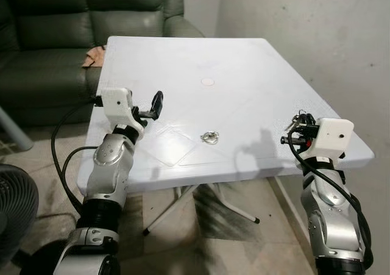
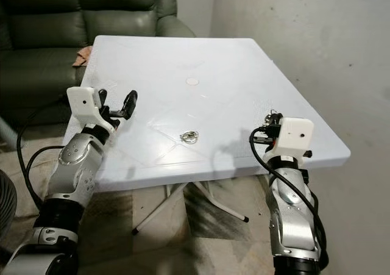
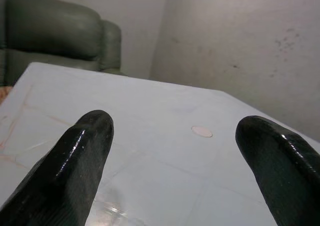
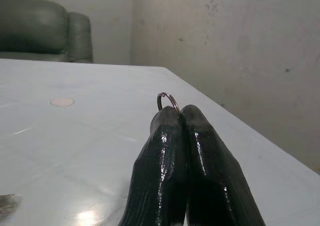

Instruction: Hang keys on a hook

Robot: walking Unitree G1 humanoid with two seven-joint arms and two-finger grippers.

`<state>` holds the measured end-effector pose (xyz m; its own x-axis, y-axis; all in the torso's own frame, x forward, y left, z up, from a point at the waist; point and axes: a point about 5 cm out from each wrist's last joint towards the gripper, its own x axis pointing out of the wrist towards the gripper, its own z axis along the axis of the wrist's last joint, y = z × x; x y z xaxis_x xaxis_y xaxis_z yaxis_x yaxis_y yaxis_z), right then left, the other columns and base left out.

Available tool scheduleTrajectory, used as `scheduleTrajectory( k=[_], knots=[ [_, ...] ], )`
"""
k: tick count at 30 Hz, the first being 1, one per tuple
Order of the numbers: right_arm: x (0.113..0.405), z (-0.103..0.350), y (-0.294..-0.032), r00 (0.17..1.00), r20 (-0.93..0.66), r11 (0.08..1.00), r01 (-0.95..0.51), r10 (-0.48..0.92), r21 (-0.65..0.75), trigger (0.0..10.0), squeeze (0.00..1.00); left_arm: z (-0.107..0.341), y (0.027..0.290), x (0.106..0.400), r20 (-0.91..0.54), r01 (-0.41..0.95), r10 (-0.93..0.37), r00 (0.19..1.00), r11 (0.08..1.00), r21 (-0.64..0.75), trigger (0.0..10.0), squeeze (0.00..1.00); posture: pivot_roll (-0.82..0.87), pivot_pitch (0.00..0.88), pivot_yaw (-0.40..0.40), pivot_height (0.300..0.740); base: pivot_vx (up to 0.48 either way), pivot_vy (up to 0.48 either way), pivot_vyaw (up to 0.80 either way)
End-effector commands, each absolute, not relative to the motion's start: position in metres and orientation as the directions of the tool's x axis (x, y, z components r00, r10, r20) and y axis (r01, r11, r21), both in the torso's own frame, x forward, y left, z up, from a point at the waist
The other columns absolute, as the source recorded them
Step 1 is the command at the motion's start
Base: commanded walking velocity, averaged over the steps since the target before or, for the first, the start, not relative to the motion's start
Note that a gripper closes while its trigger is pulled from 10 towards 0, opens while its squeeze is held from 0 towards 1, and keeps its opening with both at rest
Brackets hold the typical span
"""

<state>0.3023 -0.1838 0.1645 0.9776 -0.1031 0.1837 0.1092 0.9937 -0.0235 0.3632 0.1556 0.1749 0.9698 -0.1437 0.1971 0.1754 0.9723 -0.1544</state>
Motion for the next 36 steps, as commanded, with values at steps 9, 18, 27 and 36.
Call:
scheduleTrajectory(
  k=[9,18,27,36],
  knots=[
    [0.300,0.165,-0.188,0.977,0.184,0.992,0.116,-0.107,-0.042,10.0,0.00,0.174,0.151,0.368,0.157,0.164,-0.134,0.978,0.967,-0.197,10.0,0.00,-0.04,0.000,-0.057,0.711,0.000,0.000,-0.72],
    [0.301,0.164,-0.192,0.978,0.179,0.992,0.120,-0.109,-0.050,10.0,0.00,0.176,0.149,0.367,0.183,0.188,-0.159,0.970,0.970,-0.156,10.0,0.00,-0.04,0.000,-0.060,0.711,0.000,0.000,-0.72],
    [0.301,0.164,-0.198,0.976,0.180,0.989,0.133,-0.121,-0.061,10.0,0.00,0.179,0.148,0.366,0.194,0.199,-0.172,0.966,0.971,-0.129,10.0,0.00,-0.03,0.000,-0.060,0.711,0.000,0.000,-0.71],
    [0.300,0.164,-0.198,0.976,0.179,0.989,0.138,-0.125,-0.060,10.0,0.00,0.181,0.146,0.365,0.212,0.216,-0.187,0.959,0.969,-0.123,10.0,0.00,-0.03,0.000,-0.060,0.711,0.000,0.000,-0.72]
  ],
)
